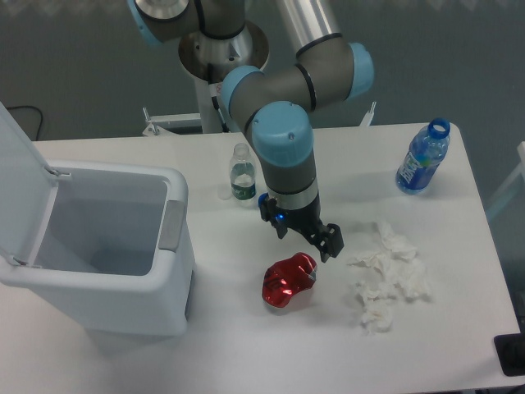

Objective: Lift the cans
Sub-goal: 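Lower the open gripper over the crushed red can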

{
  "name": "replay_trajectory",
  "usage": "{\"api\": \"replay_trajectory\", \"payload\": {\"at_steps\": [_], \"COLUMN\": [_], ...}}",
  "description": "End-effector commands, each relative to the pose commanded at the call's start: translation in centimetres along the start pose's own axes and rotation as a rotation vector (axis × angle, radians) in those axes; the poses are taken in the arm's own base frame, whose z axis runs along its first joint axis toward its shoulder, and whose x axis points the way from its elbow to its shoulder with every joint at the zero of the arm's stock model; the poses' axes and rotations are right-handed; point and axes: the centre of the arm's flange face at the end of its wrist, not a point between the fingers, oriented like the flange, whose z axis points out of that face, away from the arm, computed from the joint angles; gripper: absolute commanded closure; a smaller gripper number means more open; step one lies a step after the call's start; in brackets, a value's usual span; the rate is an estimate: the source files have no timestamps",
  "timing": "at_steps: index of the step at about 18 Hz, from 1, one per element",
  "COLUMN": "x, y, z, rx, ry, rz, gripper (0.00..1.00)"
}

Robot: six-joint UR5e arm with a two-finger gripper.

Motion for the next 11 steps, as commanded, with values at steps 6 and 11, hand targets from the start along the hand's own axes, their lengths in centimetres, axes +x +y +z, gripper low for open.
{"api": "replay_trajectory", "payload": {"at_steps": [6, 11], "x": [-0.1, -0.5], "y": [0.4, 0.6], "z": [3.0, 4.3], "rx": [-0.006, -0.012], "ry": [0.053, 0.069], "rz": [0.006, 0.024], "gripper": [0.0, 0.0]}}
